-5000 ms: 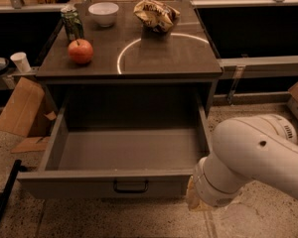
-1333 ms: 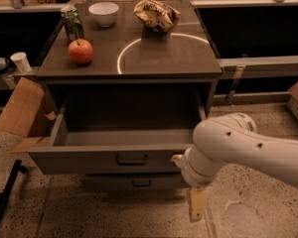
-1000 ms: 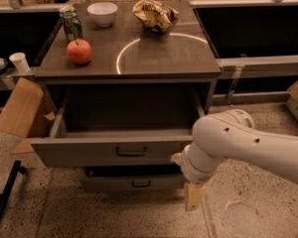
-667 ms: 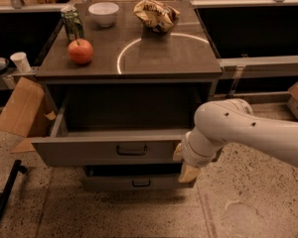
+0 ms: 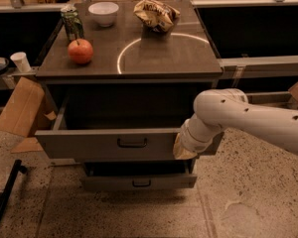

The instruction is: Close top drawer

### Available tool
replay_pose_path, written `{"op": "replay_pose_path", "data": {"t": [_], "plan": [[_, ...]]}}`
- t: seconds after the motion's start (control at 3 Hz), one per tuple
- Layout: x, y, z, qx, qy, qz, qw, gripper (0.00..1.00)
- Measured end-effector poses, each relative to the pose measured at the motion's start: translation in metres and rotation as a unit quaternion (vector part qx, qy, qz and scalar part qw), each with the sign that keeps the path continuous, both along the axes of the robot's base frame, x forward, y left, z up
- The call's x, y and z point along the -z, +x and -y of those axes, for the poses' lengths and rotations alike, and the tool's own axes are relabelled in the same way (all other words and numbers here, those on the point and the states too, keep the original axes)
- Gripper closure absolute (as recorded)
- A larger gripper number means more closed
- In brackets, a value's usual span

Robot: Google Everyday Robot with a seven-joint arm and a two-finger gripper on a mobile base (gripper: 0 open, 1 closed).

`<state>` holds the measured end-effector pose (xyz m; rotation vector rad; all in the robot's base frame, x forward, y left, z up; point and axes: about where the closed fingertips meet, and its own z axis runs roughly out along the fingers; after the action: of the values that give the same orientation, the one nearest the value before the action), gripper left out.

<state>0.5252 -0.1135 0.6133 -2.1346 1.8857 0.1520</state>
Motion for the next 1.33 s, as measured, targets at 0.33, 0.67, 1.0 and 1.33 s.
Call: {"op": "replay_pose_path", "data": {"t": [0.33,0.67,1.0,1.33], "plan": [[0.0,0.024,0.003,0.012,0.008,0.009,0.9999,1.0],[-0.002,0.037,0.005,0.018,0.012,0.015,0.9996,1.0],[-0.002,0.037,0.005,0.018,0.012,0.015,0.9996,0.81],[-0.002,0.039,0.006,0.02,0.008,0.017,0.9996,0.5]]}}
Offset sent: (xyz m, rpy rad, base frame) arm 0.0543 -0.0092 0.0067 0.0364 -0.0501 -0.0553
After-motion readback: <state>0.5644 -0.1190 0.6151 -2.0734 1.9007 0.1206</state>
